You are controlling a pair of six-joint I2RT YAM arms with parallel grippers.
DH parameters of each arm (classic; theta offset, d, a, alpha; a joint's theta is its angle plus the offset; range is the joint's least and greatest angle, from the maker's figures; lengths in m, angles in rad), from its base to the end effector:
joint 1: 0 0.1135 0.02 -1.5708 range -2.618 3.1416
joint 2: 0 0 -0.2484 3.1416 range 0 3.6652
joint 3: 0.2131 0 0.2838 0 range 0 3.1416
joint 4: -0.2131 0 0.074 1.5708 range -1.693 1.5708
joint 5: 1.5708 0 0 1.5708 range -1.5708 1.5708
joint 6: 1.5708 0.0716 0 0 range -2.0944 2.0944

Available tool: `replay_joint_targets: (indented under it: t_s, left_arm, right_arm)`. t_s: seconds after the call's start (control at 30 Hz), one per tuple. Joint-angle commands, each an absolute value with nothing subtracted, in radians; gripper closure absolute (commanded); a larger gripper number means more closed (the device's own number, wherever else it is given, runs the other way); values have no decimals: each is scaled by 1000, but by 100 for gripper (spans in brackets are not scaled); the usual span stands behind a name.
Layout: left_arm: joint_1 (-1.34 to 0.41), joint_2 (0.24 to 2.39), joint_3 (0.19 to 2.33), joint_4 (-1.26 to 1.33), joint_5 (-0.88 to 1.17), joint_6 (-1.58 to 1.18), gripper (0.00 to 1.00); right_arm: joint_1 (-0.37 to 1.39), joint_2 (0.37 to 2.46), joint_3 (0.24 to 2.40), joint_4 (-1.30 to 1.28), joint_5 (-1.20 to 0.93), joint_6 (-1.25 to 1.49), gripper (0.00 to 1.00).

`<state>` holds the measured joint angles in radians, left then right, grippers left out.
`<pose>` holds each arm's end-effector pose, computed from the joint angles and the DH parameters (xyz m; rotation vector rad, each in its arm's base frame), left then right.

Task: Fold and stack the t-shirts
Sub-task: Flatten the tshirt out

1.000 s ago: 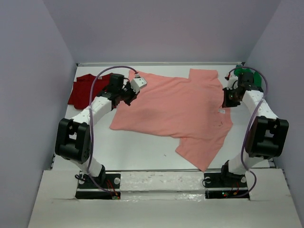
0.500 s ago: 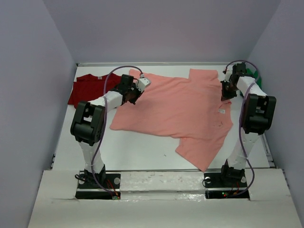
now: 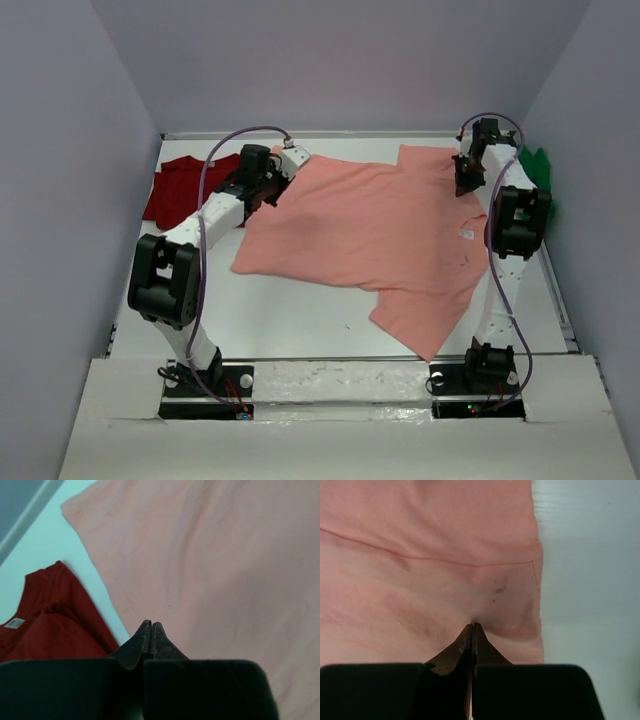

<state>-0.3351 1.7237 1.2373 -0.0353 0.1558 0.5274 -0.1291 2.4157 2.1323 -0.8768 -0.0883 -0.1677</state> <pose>0.4275 -0.1606 0.2103 0.9565 1.8536 -0.0462 0.5431 -0.0641 0.1252 -0.0776 2.7216 0.0351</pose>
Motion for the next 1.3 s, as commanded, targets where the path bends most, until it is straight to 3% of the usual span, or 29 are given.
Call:
replay_joint_targets:
  t_s: [0.0,0.27,0.63,1.03,1.17,1.23,1.27]
  left_arm:
    - [-298,1643,1229,-28,135,557,100]
    - [-256,1752,1339,-64,210,526,100]
    - [-253,1661,1246,-84,268,486,100]
    - [-187,1595,1204,-120,268,491,100]
    - [-158,1565,1204,-118,268,495,100]
    - [-146,1545,1197,-120,281,503,100]
    - [-144,1520,1190,-109,281,503,96]
  right_arm:
    - [-118,2439,2178,-950,-68,-173,100]
    - [-109,2505,2230,-943,66,-164,100]
    - [-109,2674,2491,-913,127,-199,100]
    - [-45,2665,2461,-612,130,-354,100]
    - [-17,2515,2362,-545,95,-362,100]
    - [-17,2397,2203,-503,63,-351,85]
    - [-17,2279,2153,-479,40,-348,61]
